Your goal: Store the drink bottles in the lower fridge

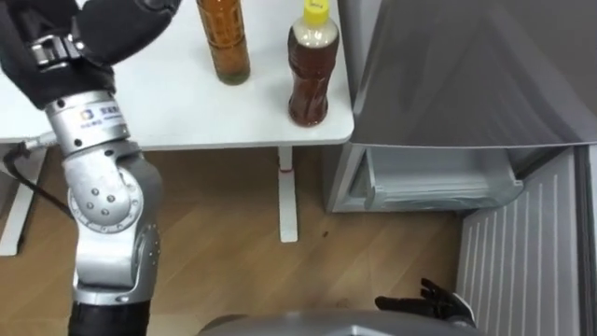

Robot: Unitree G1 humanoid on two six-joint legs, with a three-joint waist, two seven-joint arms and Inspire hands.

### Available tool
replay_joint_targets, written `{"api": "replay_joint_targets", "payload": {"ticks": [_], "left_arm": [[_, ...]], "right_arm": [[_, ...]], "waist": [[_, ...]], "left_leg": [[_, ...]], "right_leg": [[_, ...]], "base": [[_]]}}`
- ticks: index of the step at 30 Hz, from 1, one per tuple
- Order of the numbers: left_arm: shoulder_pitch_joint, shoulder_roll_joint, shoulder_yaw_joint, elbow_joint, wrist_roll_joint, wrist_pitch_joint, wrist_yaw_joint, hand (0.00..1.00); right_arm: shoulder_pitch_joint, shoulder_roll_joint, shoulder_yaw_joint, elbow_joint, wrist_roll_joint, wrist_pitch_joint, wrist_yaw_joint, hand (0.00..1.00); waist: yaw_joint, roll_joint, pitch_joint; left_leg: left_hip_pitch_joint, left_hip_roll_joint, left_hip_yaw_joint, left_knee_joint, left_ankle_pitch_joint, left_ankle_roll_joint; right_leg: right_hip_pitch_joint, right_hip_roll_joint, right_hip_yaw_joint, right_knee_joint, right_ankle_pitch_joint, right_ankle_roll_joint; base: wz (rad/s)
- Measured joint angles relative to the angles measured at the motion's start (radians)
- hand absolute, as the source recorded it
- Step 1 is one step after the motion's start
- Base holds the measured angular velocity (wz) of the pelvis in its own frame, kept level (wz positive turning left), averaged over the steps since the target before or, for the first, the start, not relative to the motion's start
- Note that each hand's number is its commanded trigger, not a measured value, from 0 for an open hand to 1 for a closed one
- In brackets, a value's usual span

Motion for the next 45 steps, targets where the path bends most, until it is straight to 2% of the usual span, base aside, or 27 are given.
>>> {"api": "replay_joint_targets", "payload": {"ticks": [2,4,8,13,17,21,32,35,45], "left_arm": [[-0.026,-0.001,-0.016,0.000,0.000,0.018,-0.048,0.00],[-0.047,-0.002,-0.025,-0.001,0.000,0.039,-0.097,0.00],[-0.052,-0.015,-0.033,-0.001,0.000,0.062,-0.159,0.00],[-0.051,-0.017,-0.033,-0.001,0.000,0.086,-0.207,0.00],[-0.051,-0.016,-0.032,-0.001,0.000,0.091,-0.226,0.00],[-0.051,-0.016,-0.030,-0.001,0.000,0.102,-0.258,0.00],[-0.028,-0.010,-0.034,0.001,-0.001,0.111,-0.319,0.00],[-0.019,-0.008,-0.035,0.001,-0.001,0.129,-0.324,0.00],[-0.019,-0.010,-0.034,0.001,-0.001,0.129,-0.347,0.00]], "right_arm": [[-0.010,0.001,0.000,0.014,0.000,0.001,0.001,0.00],[-0.014,0.000,0.000,0.022,0.002,0.001,0.001,0.00],[-0.014,-0.001,0.000,0.029,0.000,0.002,0.000,0.00],[-0.013,-0.001,-0.002,0.031,0.000,0.003,0.000,0.00],[-0.022,-0.001,-0.002,0.046,0.000,0.005,0.000,0.00],[-0.027,-0.003,-0.003,0.058,0.000,0.020,-0.001,0.00],[-0.031,-0.005,-0.001,0.061,0.001,0.020,0.000,0.00],[-0.031,-0.005,-0.001,0.060,0.001,0.020,0.000,0.00],[-0.033,-0.005,-0.002,0.061,0.000,0.020,0.000,0.00]], "waist": [[-0.003,0.001,-0.0014],[-0.015,0.006,-0.0063],[-0.017,0.016,-0.0123],[-0.018,0.019,-0.0111],[-0.017,0.019,-0.0109],[-0.016,0.020,-0.0103],[-0.016,0.022,-0.0035],[-0.017,0.019,-0.0001],[-0.017,0.019,-0.0006]], "left_leg": [[0.001,0.000,0.002,-0.001,0.000,0.000],[0.002,0.001,0.003,-0.001,0.000,0.000],[0.012,0.003,0.014,-0.003,0.000,0.000],[0.019,0.004,0.017,-0.008,0.000,0.000],[0.025,0.004,0.017,-0.015,0.000,0.000],[0.025,0.005,0.017,-0.015,0.000,0.000],[0.027,0.005,0.025,-0.023,0.000,0.000],[0.027,0.005,0.026,-0.022,0.000,0.000],[0.025,0.006,0.026,-0.025,0.000,0.000]], "right_leg": [[0.000,0.000,0.005,0.000,0.000,0.000],[0.000,0.001,0.013,0.000,0.000,0.000],[0.004,0.001,0.023,0.003,0.000,0.000],[0.003,0.002,0.026,0.007,0.000,0.000],[0.006,0.002,0.028,0.010,0.000,-0.001],[0.005,0.003,0.028,0.010,0.001,-0.001],[0.007,0.003,0.035,0.009,0.001,-0.001],[0.006,0.003,0.038,0.009,0.001,-0.001],[0.004,0.004,0.038,0.009,0.001,-0.001]], "base": [[-0.03],[0.00],[-0.08],[-0.02],[0.00],[0.00],[-0.01],[-0.01],[0.00]]}}
